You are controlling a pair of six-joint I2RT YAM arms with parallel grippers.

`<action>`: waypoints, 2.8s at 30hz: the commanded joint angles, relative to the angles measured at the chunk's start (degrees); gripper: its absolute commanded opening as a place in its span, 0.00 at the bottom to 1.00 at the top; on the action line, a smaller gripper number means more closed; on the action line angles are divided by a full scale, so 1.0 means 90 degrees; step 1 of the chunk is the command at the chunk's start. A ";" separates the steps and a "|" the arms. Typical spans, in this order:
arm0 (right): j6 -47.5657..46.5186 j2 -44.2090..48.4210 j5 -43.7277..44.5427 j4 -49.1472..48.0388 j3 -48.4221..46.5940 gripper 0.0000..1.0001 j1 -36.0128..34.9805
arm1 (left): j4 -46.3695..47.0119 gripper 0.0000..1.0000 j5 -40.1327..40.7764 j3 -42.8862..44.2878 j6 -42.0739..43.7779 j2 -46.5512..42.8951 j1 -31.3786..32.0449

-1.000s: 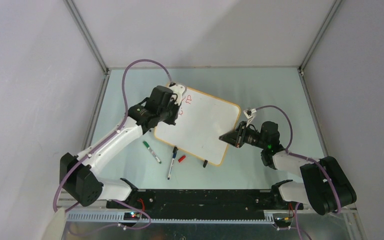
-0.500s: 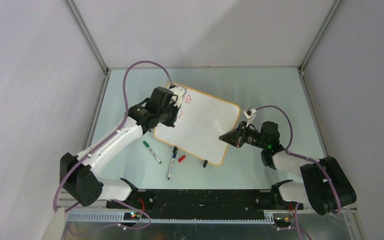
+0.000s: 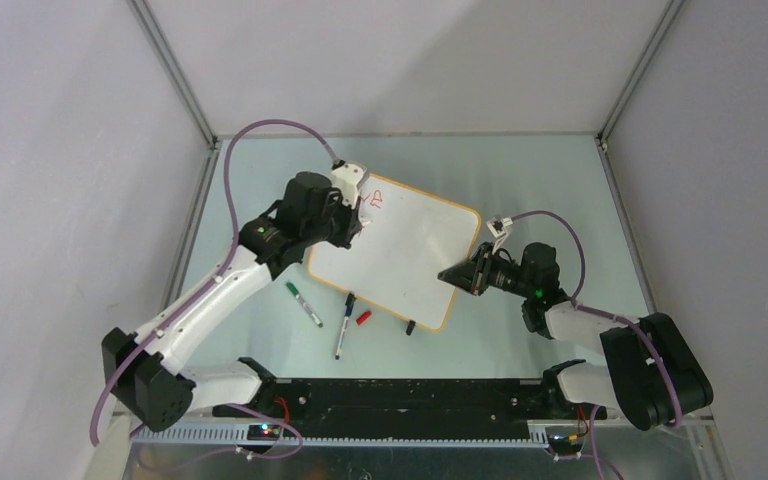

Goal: Write a sentence on the whiteboard

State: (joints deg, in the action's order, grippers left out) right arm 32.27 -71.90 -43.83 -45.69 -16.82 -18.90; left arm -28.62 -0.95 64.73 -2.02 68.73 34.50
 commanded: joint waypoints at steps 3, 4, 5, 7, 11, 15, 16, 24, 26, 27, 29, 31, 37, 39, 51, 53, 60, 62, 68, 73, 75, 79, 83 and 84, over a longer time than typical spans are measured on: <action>-0.0637 0.0037 0.0320 -0.0063 -0.0042 0.00 0.0030 | -0.0031 0.00 -0.0466 0.0330 -0.0106 0.0455 0.0034; -0.0637 0.0041 0.0320 -0.0061 -0.0042 0.00 0.0034 | -0.0017 0.00 -0.0452 0.0311 -0.0102 0.0461 0.0034; -0.0641 0.0045 0.0312 -0.0060 -0.0039 0.00 0.0030 | 0.0010 0.00 -0.0437 0.0300 -0.0094 0.0460 0.0034; -0.0638 0.0056 0.0310 -0.0057 -0.0038 0.00 0.0034 | 0.0039 0.00 -0.0392 0.0269 -0.0078 0.0423 0.0034; -0.0637 0.0054 0.0310 -0.0050 -0.0042 0.00 0.0032 | 0.0045 0.00 -0.0355 0.0271 -0.0078 0.0480 0.0025; -0.0641 0.0063 0.0309 -0.0051 -0.0041 0.00 0.0030 | 0.0035 0.00 -0.0326 0.0303 -0.0113 0.0534 0.0026; -0.0643 0.0066 0.0305 -0.0050 -0.0042 0.00 0.0029 | 0.0031 0.00 -0.0325 0.0314 -0.0116 0.0545 0.0029; -0.0644 0.0048 0.0310 -0.0058 -0.0036 0.00 0.0032 | 0.0068 0.00 -0.0267 0.0326 -0.0164 0.0565 -0.0017; -0.0637 0.0044 0.0310 -0.0055 -0.0036 0.00 0.0036 | 0.0087 0.00 -0.0289 0.0335 -0.0188 0.0592 -0.0047; -0.0637 0.0042 0.0310 -0.0057 -0.0036 0.00 0.0037 | 0.0081 0.00 -0.0301 0.0344 -0.0196 0.0599 -0.0055; -0.0638 0.0043 0.0310 -0.0055 -0.0043 0.00 0.0030 | 0.0089 0.00 -0.0306 0.0351 -0.0213 0.0618 -0.0076; -0.0637 0.0042 0.0310 -0.0057 -0.0039 0.00 0.0029 | 0.0089 0.00 -0.0310 0.0356 -0.0223 0.0632 -0.0097; -0.0637 0.0048 0.0301 -0.0066 -0.0040 0.00 0.0032 | 0.0134 0.00 -0.0217 0.0340 -0.0266 0.0647 -0.0113; -0.0637 0.0056 0.0300 -0.0063 -0.0039 0.00 0.0028 | 0.0180 0.00 -0.0184 0.0324 -0.0281 0.0645 -0.0127; -0.0637 0.0045 0.0300 -0.0069 -0.0053 0.00 0.0029 | 0.0479 0.00 0.0004 0.0136 -0.0341 0.0516 -0.0132; -0.0637 0.0040 0.0300 -0.0070 -0.0046 0.00 0.0029 | 0.0438 0.00 0.0070 0.0141 -0.0337 0.0524 -0.0134; -0.0637 0.0054 0.0300 -0.0059 -0.0045 0.00 0.0030 | 0.0262 0.00 0.0369 0.0194 -0.0306 0.0557 -0.0146; -0.0641 0.0058 0.0300 -0.0060 -0.0045 0.00 0.0029 | 0.0231 0.00 0.0418 0.0204 -0.0298 0.0573 -0.0146; -0.0637 0.0063 0.0292 -0.0055 -0.0047 0.00 0.0029 | 0.0116 0.00 0.0283 0.0237 -0.0260 0.0587 -0.0145; -0.0637 0.0076 0.0288 -0.0050 -0.0046 0.00 0.0029 | 0.0032 0.00 0.0199 0.0257 -0.0236 0.0589 -0.0138; -0.0637 0.0073 0.0290 -0.0045 -0.0047 0.00 0.0034 | 0.0013 0.00 0.0182 0.0259 -0.0235 0.0580 -0.0138; -0.0645 0.0074 0.0290 -0.0043 -0.0045 0.00 0.0030 | -0.0014 0.00 0.0157 0.0264 -0.0225 0.0572 -0.0124; -0.0646 0.0075 0.0298 -0.0040 -0.0050 0.00 0.0039 | -0.0060 0.00 0.0155 0.0278 -0.0188 0.0583 -0.0097; -0.0646 0.0075 0.0292 -0.0040 -0.0049 0.00 0.0032 | -0.0083 0.00 0.0154 0.0283 -0.0174 0.0589 -0.0090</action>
State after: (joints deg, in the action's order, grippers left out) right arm 32.45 -71.90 -43.81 -45.65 -16.82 -18.90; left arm -28.58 0.86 65.28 -4.45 74.37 33.58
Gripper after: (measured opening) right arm 0.080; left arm 0.152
